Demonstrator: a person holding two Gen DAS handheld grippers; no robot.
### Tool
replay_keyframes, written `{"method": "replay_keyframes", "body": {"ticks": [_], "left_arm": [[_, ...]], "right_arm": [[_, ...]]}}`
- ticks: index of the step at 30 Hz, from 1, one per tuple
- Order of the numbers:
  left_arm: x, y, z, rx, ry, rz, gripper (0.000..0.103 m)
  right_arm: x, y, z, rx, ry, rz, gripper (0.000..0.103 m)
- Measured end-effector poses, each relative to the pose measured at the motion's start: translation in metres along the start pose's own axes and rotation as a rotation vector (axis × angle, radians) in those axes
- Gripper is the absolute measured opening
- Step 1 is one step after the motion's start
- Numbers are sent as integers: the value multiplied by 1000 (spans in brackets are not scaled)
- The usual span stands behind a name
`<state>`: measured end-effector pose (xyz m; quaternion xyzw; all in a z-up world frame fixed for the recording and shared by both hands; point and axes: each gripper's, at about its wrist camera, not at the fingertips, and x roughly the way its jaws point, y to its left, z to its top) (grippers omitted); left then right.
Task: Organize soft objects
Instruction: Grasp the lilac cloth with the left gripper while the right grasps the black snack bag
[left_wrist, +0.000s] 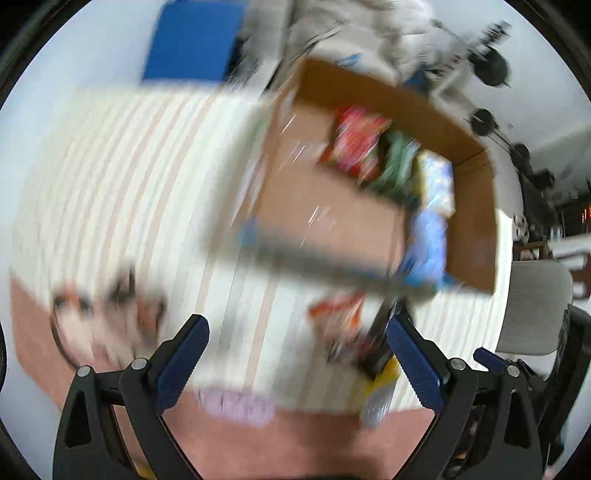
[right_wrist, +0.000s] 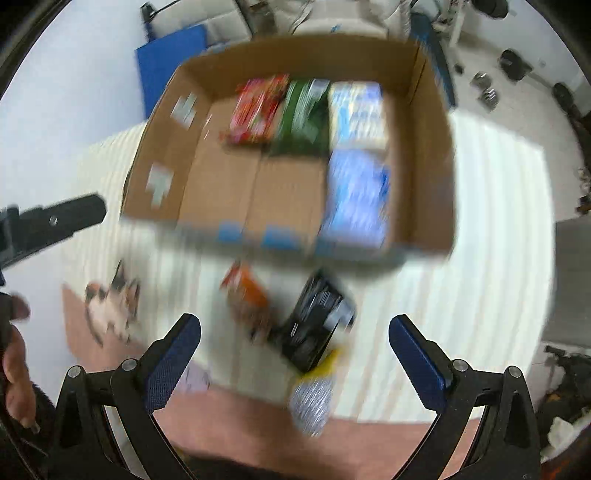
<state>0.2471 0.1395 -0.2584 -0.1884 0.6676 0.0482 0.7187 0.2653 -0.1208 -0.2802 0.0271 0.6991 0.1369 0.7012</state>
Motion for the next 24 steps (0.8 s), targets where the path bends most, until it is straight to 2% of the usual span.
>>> {"method": "replay_keyframes", "body": {"ticks": [1, 3, 5, 7, 8, 11, 13, 14, 16, 17, 20, 22, 24], "left_arm": [[10, 17, -13, -52, 38, -19, 97], [34, 47, -42, -161, 132, -68, 85], [62, 73, -66, -258, 214, -91, 82], [88, 94, -88, -341, 262, -98, 82], [98, 100, -95, -368, 285, -97, 81], [133, 113, -114, -465, 369, -158, 81], [152, 116, -117, -519, 396, -187, 75], [158, 116, -116, -522, 396, -176, 64], [164, 110, -110, -499, 380, -127, 59], [165, 105, -105, -475, 370, -102, 53], [165, 81, -93, -346, 334, -11, 51], [164, 60, -85, -226, 299, 58, 50], [164, 39, -81, -110, 271, 123, 49]], "right_arm": [[10, -3, -13, 5, 19, 8, 103], [30, -12, -29, 34, 57, 25, 103], [47, -23, -38, 81, 83, 50, 96], [63, -33, -42, 128, 102, 52, 91], [69, -36, -43, 145, 102, 42, 87], [86, -43, -40, 194, 94, 25, 84], [94, -45, -36, 234, 90, 32, 81], [98, -45, -33, 249, 87, 32, 77], [109, -45, -26, 277, 87, 25, 74], [114, -43, -24, 287, 92, 19, 72], [127, -37, -17, 283, 105, -13, 68], [133, -32, -16, 280, 110, -22, 68], [137, -29, -16, 274, 111, -29, 64]]}}
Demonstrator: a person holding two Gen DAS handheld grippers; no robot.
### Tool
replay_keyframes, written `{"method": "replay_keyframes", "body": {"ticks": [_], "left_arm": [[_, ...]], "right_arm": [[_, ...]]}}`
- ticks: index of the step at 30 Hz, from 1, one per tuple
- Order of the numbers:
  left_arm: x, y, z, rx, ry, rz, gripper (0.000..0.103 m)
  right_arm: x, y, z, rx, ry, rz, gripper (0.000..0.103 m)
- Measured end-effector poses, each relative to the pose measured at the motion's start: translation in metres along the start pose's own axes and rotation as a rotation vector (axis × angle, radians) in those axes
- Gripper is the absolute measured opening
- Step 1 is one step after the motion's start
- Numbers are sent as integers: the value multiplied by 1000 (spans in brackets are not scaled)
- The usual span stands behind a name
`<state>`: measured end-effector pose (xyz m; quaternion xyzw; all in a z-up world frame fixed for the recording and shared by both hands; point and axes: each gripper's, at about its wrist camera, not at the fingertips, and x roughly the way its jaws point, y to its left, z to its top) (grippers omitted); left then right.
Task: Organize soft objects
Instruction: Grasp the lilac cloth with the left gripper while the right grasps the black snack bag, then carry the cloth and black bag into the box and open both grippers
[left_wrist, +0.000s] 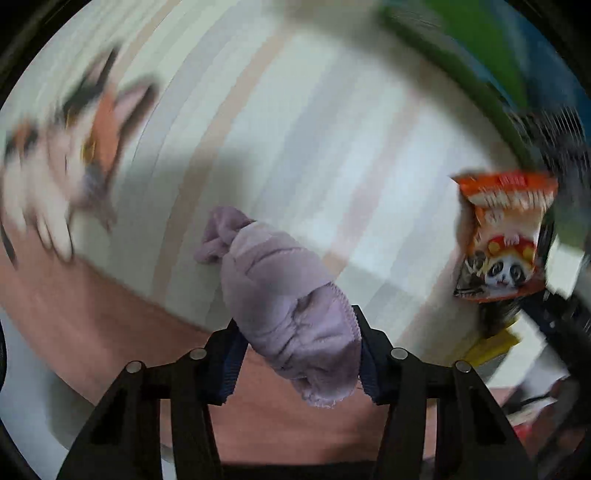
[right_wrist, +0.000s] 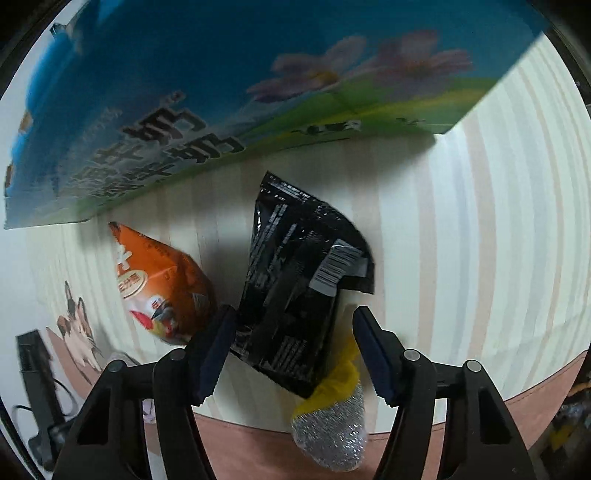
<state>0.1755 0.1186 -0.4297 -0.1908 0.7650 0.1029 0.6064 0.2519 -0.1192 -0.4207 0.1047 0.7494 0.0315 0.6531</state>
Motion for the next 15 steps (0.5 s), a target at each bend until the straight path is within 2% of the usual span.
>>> {"method": "replay_keyframes", "body": {"ticks": [1, 3, 6, 8, 11, 15], "left_arm": [[-1, -12, 0, 61, -16, 40, 49], [-2, -35, -3, 174, -45, 106, 48], [4, -61, -8, 271, -55, 152, 48], [9, -73, -8, 291, -52, 157, 49], [8, -83, -6, 278, -67, 133, 49], [6, -93, 2, 265, -69, 128, 49]], "right_arm": [[2, 2, -2, -12, 3, 3, 57], [3, 10, -7, -62, 11, -36, 55], [6, 15, -22, -177, 51, -115, 53], [9, 11, -36, -236, 89, -148, 53], [12, -1, -49, -232, 130, -133, 55], [8, -13, -52, -150, 76, -78, 60]]}}
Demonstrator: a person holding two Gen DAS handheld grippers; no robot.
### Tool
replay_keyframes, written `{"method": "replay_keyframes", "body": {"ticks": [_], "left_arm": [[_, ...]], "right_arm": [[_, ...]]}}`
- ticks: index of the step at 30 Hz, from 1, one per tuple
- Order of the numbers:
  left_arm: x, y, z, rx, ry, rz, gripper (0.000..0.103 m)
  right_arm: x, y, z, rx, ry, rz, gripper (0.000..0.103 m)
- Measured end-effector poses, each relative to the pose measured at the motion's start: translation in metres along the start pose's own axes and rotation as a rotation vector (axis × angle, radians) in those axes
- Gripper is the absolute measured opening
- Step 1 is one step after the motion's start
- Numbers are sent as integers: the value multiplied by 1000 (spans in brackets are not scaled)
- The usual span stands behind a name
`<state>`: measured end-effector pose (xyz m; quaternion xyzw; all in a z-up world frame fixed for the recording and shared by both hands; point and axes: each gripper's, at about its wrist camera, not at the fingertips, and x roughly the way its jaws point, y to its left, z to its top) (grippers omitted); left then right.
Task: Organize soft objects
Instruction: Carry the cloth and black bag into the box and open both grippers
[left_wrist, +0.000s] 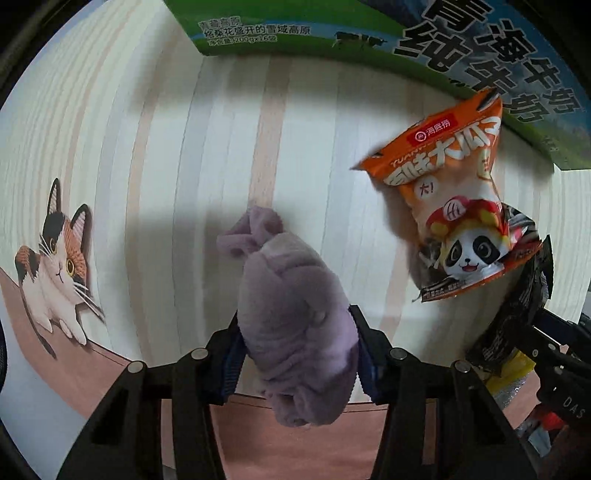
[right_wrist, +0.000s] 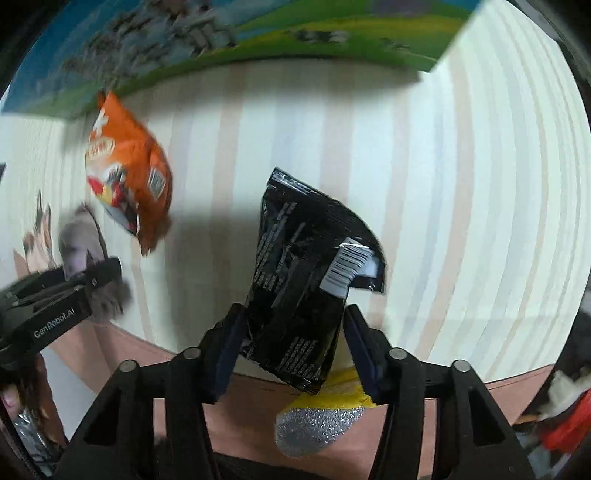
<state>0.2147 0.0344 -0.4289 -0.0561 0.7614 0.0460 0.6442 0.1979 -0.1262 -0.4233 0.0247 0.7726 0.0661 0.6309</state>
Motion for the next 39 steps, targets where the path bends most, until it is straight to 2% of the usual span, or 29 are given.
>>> {"method": "replay_keyframes", "body": {"ticks": [2, 3, 4, 7, 12, 16, 20, 23, 26, 29, 33, 35, 39], "left_arm": [[-3, 1, 7, -11, -1, -7, 48], [-4, 2, 7, -15, -6, -7, 39], [-8, 6, 8, -18, -14, -16, 38], [-17, 41, 5, -32, -13, -47, 36], [-54, 42, -17, -15, -76, -85, 36], [-111, 32, -30, 39, -150, -155, 36], [-179, 21, -22, 97, -248, -206, 36], [-216, 19, 2, 124, -286, -233, 36], [-235, 14, 40, 135, -313, -205, 36], [-242, 16, 85, 121, -296, -203, 36], [-235, 15, 146, 98, -223, -217, 36], [-220, 20, 168, 77, -179, -231, 36], [-186, 15, 207, 64, -57, -253, 36]], "right_arm": [[4, -3, 0, 39, -1, 14, 60], [5, -7, -1, 54, -4, 6, 60], [6, -8, -1, 56, -11, -6, 58], [6, -2, -7, 24, -32, -49, 49], [-10, 7, -25, -14, -44, -21, 45], [-58, 15, -40, -51, -109, 65, 44], [-123, 29, -34, -92, -198, 155, 44], [-171, 34, -18, -125, -265, 210, 44], [-207, 36, 13, -147, -319, 239, 44], [-219, 47, 50, -142, -347, 225, 44], [-221, 50, 99, -119, -342, 208, 44], [-215, 51, 126, -103, -330, 185, 44], [-189, 49, 166, -79, -255, 155, 44]]}}
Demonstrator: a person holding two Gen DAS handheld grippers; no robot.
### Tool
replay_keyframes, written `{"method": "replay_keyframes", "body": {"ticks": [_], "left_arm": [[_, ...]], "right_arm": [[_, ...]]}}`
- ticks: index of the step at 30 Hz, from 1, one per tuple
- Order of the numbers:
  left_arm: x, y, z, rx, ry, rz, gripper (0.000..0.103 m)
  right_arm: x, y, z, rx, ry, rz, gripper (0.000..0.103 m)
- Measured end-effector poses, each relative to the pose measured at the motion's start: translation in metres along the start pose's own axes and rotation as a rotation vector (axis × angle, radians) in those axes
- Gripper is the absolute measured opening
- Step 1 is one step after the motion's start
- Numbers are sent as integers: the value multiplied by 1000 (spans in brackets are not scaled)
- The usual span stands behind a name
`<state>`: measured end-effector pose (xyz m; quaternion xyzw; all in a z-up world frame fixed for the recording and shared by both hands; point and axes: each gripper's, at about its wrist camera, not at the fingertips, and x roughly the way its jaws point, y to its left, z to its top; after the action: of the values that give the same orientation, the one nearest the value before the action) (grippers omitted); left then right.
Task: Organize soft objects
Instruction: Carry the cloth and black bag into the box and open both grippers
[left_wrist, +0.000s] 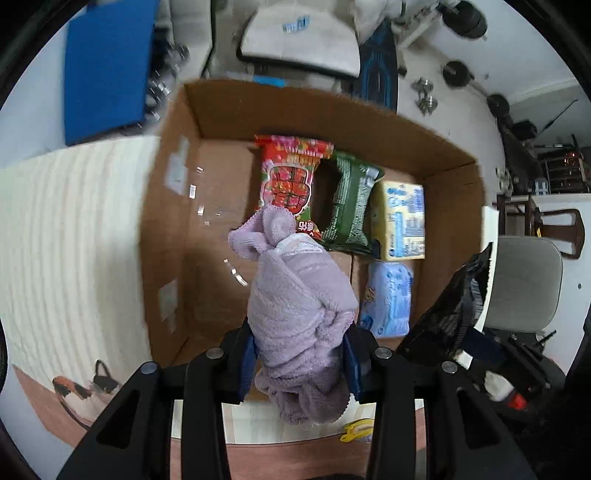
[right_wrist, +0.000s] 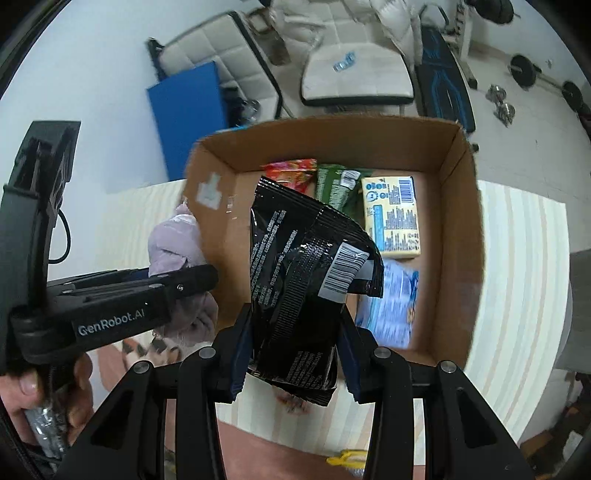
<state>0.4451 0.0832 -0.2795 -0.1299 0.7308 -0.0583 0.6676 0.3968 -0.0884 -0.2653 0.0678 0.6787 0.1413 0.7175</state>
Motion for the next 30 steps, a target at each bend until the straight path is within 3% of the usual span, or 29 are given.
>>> {"method": "replay_keyframes", "body": {"ticks": [6, 12, 13, 15, 16, 17, 22, 23, 24, 26, 30], "left_arm": [[61, 8, 24, -27, 134, 29, 36], [95, 4, 20, 4, 206, 100, 40], [97, 3, 18, 9, 222, 100, 43], [97, 3, 15, 8, 238, 69, 51], [94, 2, 13, 9, 234, 57, 54], [91, 1, 12, 13, 227, 59, 63], [65, -8, 2, 32, 166, 65, 82], [60, -10, -1, 39, 159, 71, 91], [56, -13, -5, 47, 145, 79, 94], [43, -16, -13, 50, 106, 100, 94], [20, -20, -30, 55, 19, 145, 95]], "right_arm": [[55, -5, 15, -8, 122, -56, 44], [103, -8, 11, -48, 261, -117, 47], [107, -8, 9, -62, 278, -130, 49], [107, -10, 11, -59, 282, -136, 64], [105, -12, 11, -56, 279, -140, 77], [102, -13, 12, -53, 274, -142, 80], [84, -16, 15, -61, 246, -164, 80], [80, -17, 15, -59, 241, -167, 81], [76, -17, 14, -59, 235, -173, 84], [67, -13, 12, -61, 216, -182, 102], [51, -11, 12, -44, 176, -201, 103]]}}
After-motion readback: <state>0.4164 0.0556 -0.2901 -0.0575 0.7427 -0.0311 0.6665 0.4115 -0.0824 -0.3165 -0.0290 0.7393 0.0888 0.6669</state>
